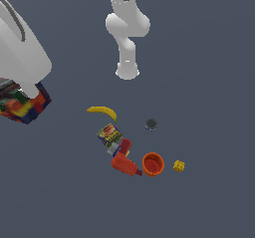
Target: Pick up a designated object from a clutter of objects.
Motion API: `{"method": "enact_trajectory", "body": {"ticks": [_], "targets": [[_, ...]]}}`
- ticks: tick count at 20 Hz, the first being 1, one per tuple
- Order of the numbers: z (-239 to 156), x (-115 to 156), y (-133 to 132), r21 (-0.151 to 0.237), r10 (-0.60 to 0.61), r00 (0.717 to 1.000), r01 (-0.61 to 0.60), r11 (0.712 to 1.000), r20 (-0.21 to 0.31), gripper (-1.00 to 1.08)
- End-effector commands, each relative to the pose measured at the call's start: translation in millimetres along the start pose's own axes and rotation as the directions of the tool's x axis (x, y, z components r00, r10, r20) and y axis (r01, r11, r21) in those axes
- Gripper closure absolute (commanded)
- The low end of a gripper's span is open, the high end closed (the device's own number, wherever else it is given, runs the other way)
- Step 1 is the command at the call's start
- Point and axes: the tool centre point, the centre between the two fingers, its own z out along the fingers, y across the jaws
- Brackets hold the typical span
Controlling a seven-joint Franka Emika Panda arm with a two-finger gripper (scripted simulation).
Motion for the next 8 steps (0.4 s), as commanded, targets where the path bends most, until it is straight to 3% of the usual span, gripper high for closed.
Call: {"method": "enact_trajectory", "body": {"ticks": [1,8], "targets": [[-4.1,1.3,0.5,0.000,0.000,1.000,0.000,1.000,-0.004,1.08],[-5.5,2.8,1.0,0.000,0.000,1.000,0.000,1.000,-0.004,1.08]]}}
